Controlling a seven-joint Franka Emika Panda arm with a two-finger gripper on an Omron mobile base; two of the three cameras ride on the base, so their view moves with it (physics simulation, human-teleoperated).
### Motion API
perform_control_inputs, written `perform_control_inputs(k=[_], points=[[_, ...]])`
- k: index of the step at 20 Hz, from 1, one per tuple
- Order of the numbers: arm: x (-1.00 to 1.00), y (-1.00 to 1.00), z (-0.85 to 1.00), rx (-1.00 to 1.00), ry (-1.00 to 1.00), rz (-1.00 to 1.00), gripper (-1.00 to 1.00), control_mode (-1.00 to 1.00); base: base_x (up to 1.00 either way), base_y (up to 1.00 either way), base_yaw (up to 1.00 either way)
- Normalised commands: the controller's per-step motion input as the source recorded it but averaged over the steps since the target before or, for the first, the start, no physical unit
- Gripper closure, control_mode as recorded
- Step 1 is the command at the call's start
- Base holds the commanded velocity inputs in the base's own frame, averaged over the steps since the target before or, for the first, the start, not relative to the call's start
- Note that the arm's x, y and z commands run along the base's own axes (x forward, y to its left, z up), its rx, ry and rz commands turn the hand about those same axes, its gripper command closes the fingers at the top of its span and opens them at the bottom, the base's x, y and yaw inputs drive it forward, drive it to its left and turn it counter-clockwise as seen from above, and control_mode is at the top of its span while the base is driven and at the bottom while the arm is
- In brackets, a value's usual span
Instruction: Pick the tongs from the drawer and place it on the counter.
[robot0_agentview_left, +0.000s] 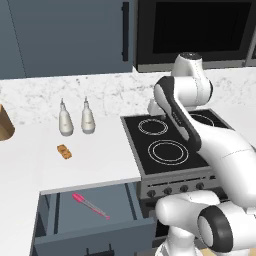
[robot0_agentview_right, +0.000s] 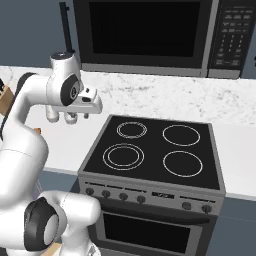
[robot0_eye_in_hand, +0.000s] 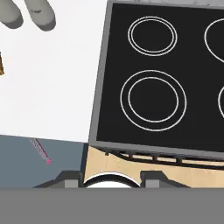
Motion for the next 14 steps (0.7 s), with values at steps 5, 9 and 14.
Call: perform_control_inputs(k=[5, 9, 14], points=[[-0.16, 0.08, -0.07, 0.0, 0.0, 0.0, -1.0, -1.0, 0.0, 0.0, 0.0], [-0.51, 0.1, -0.17, 0.0, 0.0, 0.0, -1.0, -1.0, 0.0, 0.0, 0.0], [-0.53, 0.13, -0.13, -0.01, 0.0, 0.0, -1.0, -1.0, 0.0, 0.0, 0.0]])
